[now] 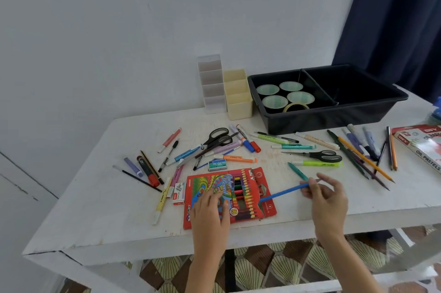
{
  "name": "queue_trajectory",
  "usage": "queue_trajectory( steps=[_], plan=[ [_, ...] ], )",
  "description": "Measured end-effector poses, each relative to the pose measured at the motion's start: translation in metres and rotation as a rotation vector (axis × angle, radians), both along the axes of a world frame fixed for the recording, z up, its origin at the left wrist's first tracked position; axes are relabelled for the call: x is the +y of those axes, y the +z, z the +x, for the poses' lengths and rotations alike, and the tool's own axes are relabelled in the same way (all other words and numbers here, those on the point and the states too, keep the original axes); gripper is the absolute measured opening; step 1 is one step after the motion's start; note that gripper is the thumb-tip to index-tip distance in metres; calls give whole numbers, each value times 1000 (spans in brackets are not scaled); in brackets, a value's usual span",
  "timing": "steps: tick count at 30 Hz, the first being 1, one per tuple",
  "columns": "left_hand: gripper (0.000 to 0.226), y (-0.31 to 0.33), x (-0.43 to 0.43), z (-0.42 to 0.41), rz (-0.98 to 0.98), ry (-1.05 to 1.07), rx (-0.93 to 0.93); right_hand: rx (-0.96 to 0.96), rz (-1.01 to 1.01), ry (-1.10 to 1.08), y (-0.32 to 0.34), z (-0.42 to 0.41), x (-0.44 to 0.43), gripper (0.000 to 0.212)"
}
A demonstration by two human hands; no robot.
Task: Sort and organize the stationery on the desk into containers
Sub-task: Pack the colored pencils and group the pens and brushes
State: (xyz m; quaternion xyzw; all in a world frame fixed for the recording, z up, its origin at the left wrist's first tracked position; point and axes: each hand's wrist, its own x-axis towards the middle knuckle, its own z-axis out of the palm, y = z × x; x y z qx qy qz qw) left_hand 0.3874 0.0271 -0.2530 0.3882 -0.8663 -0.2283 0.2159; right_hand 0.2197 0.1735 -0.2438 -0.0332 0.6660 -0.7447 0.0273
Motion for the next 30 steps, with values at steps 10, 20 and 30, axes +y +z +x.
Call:
queue_trajectory(
  steps=[10,20,30],
  plan=[
    [41,-12,-3,0,-38,-25,-1,589,582,288,-28,34,-31,14],
    [33,-20,-1,-1,-104,-1,23,635,633,421,-30,31,-41,21],
    [33,-31,2,-3,-259,1,16,622,1107,507,-29,41,-40,81]
  ],
)
